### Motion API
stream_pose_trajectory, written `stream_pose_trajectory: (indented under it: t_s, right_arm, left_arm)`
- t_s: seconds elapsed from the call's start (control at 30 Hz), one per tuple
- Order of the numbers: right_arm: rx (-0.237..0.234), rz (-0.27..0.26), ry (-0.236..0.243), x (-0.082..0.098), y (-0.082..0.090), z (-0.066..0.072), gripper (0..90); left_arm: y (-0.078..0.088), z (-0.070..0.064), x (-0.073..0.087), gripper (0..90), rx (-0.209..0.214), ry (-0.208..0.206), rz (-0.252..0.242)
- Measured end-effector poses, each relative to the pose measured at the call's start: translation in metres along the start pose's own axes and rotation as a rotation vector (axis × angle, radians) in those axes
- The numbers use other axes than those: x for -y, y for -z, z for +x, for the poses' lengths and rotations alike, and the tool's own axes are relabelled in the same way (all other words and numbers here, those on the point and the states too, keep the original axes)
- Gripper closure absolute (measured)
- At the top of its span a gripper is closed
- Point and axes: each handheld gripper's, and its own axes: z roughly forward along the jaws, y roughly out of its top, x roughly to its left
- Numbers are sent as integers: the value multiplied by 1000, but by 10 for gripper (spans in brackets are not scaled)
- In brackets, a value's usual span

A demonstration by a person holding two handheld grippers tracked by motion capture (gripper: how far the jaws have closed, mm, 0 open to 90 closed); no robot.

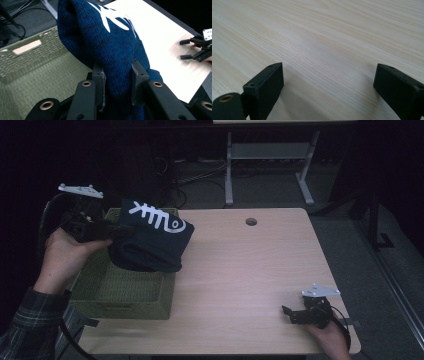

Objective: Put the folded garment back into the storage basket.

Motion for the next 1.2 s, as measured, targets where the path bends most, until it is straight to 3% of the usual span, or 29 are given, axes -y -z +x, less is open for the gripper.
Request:
stream_pose_trajectory:
  t_s: [0.7, 0.97, 1.2]
  right_arm:
    - [2, 0, -3, 0, 0, 0, 91]
    - [3, 0, -2, 0, 0, 0, 90]
    - [2, 0, -3, 0, 0, 0, 91]
  left_arm:
    - [14, 32, 41, 705, -38, 105, -13]
    - [4, 38, 60, 705, -17, 151, -1]
    - [1, 48, 76, 705, -25, 192, 5]
